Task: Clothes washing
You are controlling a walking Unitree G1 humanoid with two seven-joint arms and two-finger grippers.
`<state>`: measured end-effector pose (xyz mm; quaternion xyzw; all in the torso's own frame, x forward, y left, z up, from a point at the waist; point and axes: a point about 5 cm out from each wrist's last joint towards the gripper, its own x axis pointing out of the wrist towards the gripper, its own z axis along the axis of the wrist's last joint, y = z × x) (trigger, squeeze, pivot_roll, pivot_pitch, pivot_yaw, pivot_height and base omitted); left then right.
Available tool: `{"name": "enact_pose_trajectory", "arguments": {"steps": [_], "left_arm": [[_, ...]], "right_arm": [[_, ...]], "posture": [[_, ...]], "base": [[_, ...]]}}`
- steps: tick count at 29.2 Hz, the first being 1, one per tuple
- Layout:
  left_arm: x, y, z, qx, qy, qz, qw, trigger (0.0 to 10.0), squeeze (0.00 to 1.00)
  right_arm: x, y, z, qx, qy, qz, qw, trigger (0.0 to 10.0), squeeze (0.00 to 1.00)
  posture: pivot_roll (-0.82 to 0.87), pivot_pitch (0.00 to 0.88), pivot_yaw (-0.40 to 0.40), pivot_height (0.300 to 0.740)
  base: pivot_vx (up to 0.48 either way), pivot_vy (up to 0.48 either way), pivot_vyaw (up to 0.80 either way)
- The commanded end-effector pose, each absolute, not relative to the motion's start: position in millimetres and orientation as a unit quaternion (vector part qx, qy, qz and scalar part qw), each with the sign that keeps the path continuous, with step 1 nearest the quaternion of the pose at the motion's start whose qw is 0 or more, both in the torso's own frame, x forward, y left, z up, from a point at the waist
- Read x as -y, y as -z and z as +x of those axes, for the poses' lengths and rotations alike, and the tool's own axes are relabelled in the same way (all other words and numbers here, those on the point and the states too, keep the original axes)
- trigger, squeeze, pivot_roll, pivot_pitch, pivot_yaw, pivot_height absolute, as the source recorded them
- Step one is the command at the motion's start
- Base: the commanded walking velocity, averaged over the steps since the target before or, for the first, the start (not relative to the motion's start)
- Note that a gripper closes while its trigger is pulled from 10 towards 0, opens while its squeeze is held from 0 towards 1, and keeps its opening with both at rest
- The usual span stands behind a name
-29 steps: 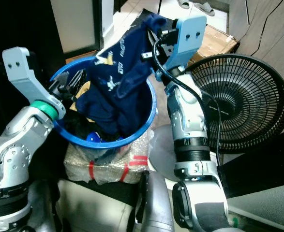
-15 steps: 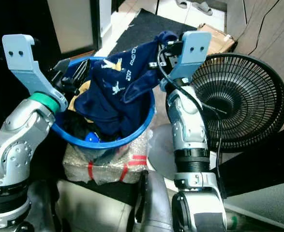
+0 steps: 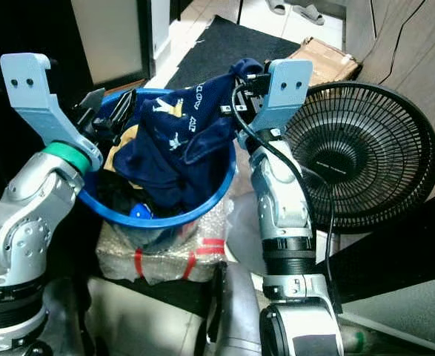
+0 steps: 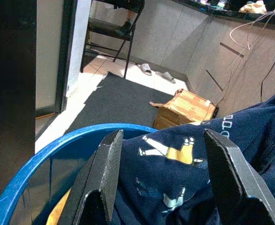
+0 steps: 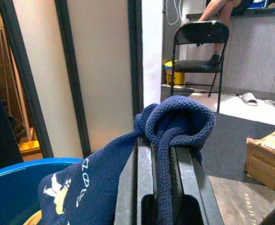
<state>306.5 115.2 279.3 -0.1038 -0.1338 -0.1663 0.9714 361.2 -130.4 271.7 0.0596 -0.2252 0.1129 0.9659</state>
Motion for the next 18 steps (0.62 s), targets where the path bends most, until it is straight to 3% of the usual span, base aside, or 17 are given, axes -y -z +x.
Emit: {"name": "enact_pose_trajectory", "arguments": {"steps": [1, 18], "left_arm": [[-113.2, -275.0, 305.9, 0.128, 0.168, -0.102, 0.972, 10.0, 0.00], [-112.8, -274.1, 305.8, 0.129, 0.168, -0.103, 0.972, 10.0, 0.00]], "right_arm": [[133.5, -269.2, 358.9, 0.223, -0.107, 0.056, 0.967, 10.0, 0.00], [130.5, -267.9, 357.9, 0.218, -0.112, 0.055, 0.968, 10.0, 0.00]], "posture": [[0.07, 0.101, -0.049, 0.526], [0.07, 0.095, -0.051, 0.596]], "base": [[0.000, 0.000, 0.00], [0.000, 0.000, 0.00]]}}
